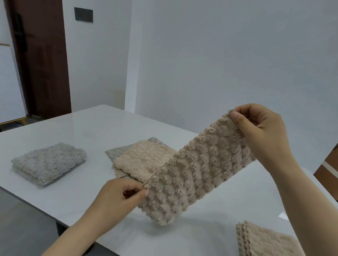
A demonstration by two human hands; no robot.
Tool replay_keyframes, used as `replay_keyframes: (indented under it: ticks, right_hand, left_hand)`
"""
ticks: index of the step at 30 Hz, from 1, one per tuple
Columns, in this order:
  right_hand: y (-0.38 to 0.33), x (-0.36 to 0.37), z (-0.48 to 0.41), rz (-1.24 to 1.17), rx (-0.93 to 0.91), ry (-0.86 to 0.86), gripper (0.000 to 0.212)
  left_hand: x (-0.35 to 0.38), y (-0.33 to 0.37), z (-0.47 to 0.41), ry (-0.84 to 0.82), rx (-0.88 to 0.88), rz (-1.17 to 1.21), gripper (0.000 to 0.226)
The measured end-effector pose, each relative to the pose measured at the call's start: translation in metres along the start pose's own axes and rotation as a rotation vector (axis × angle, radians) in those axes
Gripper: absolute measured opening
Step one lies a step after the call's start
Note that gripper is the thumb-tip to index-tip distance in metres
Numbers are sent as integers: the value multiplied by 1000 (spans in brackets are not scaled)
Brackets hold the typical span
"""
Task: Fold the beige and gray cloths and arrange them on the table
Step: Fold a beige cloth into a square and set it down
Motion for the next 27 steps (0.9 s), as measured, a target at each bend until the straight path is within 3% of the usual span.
replay_keyframes:
  ticks: [9,19,23,27]
  right_hand:
    - [34,-8,22,-14,133,62,9]
    - [78,-19,70,-67,382,170,8]
    - [90,-21,86,-59,410,191,11]
    - [97,-21,93,-46,430,203,12]
  left_hand:
    - [-17,-11,0,157,-98,56,23]
    - [-29,-6,3,182,-85,96,23]
    - [-31,-4,0,236,-100,136,13]
    - [-35,-5,-2,185,-67,56,18]
Point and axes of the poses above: each hand's wrist, its own z-axis away from the middle knuckle, its own x-axis out of the palm, y = z × x, the point moved 2 cm from there along -z, towards the middle knuckle, and after that the axes turned 12 degrees about y, right-handed, at the moved point
